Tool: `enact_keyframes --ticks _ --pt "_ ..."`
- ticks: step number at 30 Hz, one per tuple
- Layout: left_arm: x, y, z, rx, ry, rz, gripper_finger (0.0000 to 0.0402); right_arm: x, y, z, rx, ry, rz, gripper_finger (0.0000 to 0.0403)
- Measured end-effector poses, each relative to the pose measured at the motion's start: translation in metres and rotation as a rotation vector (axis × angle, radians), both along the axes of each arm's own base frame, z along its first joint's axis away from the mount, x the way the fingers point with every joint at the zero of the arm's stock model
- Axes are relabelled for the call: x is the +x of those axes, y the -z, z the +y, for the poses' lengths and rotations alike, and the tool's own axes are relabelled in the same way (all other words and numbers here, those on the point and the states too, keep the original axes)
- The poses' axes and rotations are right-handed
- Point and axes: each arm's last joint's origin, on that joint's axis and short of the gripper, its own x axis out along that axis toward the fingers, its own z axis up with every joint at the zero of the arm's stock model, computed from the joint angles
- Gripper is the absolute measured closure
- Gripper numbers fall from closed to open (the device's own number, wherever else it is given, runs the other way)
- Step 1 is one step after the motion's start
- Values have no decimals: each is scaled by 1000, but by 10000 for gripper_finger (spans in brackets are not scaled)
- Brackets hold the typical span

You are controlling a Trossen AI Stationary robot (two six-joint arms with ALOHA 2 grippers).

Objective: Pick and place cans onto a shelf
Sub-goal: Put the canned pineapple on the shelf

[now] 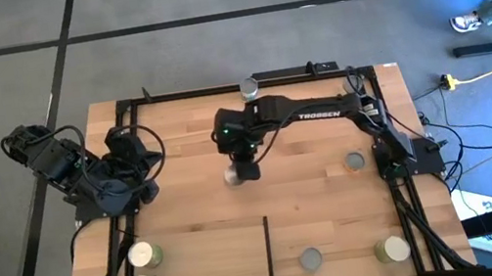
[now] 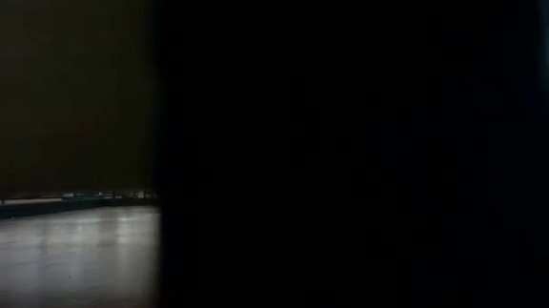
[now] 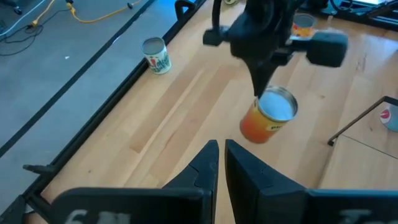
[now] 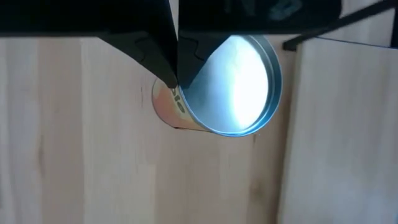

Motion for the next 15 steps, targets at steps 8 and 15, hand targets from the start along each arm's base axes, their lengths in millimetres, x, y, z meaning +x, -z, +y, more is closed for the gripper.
enact_keyframes --ticks 8,15 --pt "0 0 0 0 0 0 379 -3 -57 17 17 38 -150 403" --pt "0 0 0 -25 -22 -15 379 -8 -71 38 20 -10 -207 403"
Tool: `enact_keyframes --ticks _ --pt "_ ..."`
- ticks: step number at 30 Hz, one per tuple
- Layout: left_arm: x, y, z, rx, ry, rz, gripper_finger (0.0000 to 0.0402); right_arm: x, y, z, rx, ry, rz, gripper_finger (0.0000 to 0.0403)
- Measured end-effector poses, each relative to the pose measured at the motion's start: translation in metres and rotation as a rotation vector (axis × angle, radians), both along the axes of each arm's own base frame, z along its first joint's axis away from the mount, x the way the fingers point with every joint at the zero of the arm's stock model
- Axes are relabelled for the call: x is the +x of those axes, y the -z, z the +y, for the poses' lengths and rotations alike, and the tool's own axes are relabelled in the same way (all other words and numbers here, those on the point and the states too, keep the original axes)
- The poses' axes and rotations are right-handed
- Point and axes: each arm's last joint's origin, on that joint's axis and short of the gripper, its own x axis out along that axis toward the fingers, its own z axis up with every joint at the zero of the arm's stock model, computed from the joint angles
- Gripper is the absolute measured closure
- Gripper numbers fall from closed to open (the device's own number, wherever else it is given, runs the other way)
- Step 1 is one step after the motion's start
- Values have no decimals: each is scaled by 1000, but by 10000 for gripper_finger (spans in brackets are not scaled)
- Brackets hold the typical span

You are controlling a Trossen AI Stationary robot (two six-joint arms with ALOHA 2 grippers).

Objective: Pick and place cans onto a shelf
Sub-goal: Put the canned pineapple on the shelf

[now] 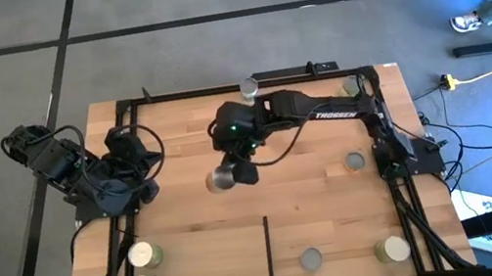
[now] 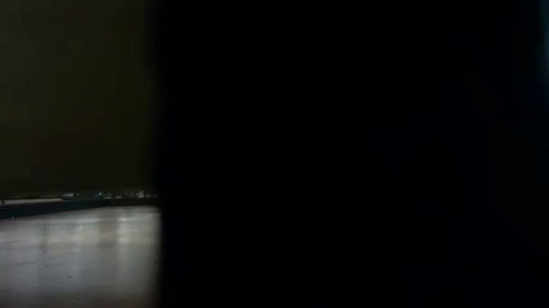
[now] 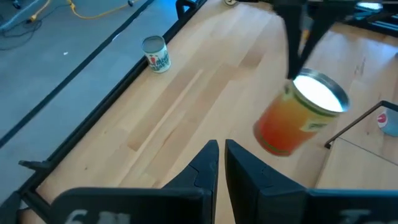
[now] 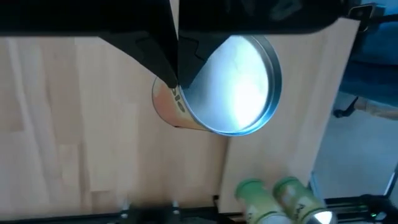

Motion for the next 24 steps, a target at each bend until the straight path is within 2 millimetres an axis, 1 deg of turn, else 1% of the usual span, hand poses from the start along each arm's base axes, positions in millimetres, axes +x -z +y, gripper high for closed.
enact_keyframes --ticks 6,14,16,19,24 --pt "0 0 0 -28 -19 -11 379 0 -1 25 0 -57 -18 403" --pt "0 0 0 -30 -20 -11 379 3 -4 62 -2 -134 -92 403" --pt "0 0 0 -31 -21 -12 379 5 0 70 -17 -125 -92 403" --pt "0 0 0 -31 -21 -12 379 10 12 81 -8 -114 -57 403" --pt "0 0 0 -31 -21 -12 379 25 42 96 16 -114 -2 403"
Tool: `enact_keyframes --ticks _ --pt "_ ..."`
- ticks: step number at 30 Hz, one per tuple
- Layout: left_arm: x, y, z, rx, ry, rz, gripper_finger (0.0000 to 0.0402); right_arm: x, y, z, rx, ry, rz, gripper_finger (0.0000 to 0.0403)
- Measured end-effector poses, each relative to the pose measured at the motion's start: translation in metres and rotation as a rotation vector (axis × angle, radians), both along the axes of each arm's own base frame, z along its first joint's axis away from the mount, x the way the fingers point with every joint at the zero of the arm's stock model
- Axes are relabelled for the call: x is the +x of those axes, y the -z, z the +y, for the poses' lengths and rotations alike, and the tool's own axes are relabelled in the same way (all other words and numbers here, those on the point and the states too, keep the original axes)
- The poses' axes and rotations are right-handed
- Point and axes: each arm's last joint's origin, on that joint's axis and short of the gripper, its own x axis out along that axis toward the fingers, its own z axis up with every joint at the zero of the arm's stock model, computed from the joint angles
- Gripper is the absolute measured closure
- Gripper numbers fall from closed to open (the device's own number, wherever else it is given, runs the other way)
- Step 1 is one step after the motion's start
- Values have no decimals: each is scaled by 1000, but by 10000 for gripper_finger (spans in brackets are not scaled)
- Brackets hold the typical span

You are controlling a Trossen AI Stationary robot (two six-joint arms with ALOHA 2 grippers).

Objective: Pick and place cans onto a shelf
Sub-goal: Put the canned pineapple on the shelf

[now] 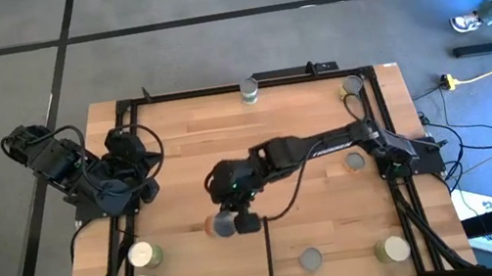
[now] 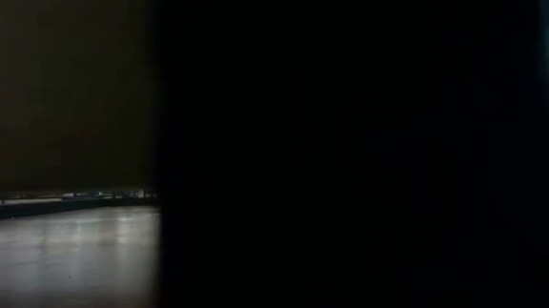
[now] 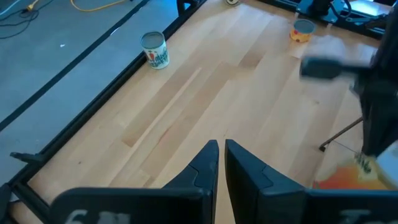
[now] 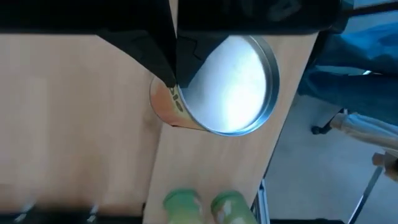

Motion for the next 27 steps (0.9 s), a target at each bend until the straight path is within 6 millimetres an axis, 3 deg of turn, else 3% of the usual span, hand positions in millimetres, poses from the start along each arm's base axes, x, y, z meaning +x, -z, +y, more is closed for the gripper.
enact_keyframes --ticks 8,14,27 --pt "0 0 0 2 2 2 379 18 44 14 91 -7 112 403" --pt "0 0 0 14 14 9 379 24 67 16 115 2 183 403" --pt "0 0 0 25 24 16 380 25 70 17 130 17 199 383"
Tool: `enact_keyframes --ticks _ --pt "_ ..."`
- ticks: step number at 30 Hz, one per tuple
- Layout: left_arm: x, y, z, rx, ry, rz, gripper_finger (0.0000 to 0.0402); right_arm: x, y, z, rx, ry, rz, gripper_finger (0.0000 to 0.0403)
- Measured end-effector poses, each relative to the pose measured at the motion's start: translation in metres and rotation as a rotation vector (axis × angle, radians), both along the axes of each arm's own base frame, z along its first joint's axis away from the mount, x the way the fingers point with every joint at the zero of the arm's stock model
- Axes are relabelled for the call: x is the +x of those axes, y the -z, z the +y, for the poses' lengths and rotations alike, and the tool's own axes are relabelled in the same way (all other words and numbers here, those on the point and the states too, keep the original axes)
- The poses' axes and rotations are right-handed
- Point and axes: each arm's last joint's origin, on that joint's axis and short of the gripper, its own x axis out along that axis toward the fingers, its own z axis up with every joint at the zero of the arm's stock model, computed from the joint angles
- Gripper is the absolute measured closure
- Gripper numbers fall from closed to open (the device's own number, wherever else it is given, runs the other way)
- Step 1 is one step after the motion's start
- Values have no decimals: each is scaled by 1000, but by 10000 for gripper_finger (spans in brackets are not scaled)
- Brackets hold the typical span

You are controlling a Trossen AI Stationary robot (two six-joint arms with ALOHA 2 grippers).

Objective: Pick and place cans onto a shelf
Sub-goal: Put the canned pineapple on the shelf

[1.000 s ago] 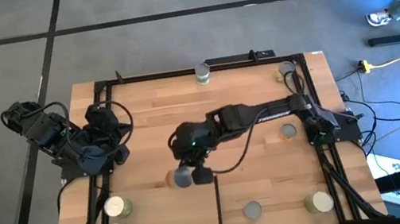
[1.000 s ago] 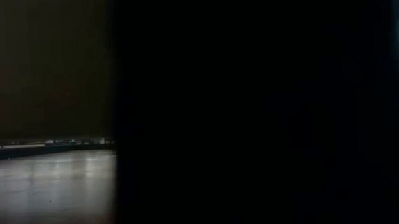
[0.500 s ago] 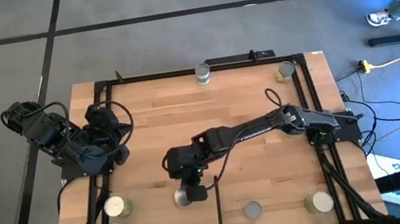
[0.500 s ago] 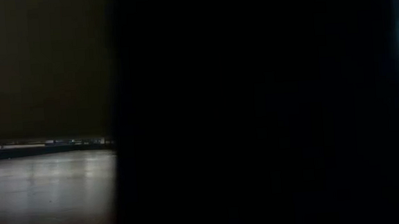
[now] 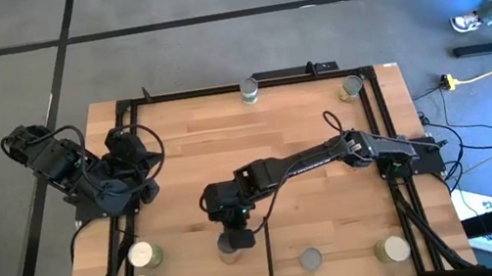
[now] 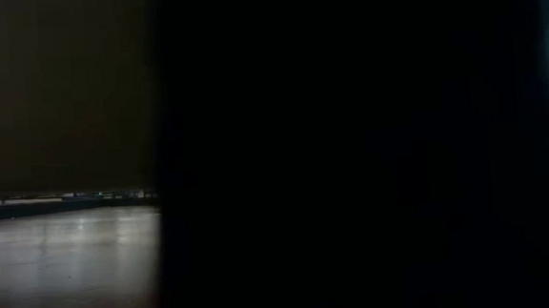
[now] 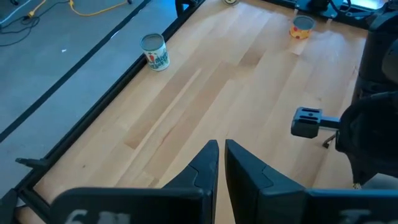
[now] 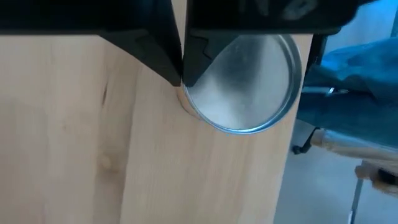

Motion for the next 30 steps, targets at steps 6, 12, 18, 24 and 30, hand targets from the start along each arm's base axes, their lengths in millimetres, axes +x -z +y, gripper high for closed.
enact_keyframes --ticks 6,12,18,24,30 --pt "0 0 0 -3 2 2 380 1 0 0 -5 9 -9 376" --pt "0 1 -1 -41 26 29 380 1 0 1 9 23 0 375" --pt "0 1 -1 -44 27 31 380 1 -1 4 17 15 -15 374" --pt "0 1 -1 -44 27 31 380 2 -1 4 37 5 -19 374" --pt "0 2 -2 -56 51 53 380 2 -8 4 99 -74 -50 374"
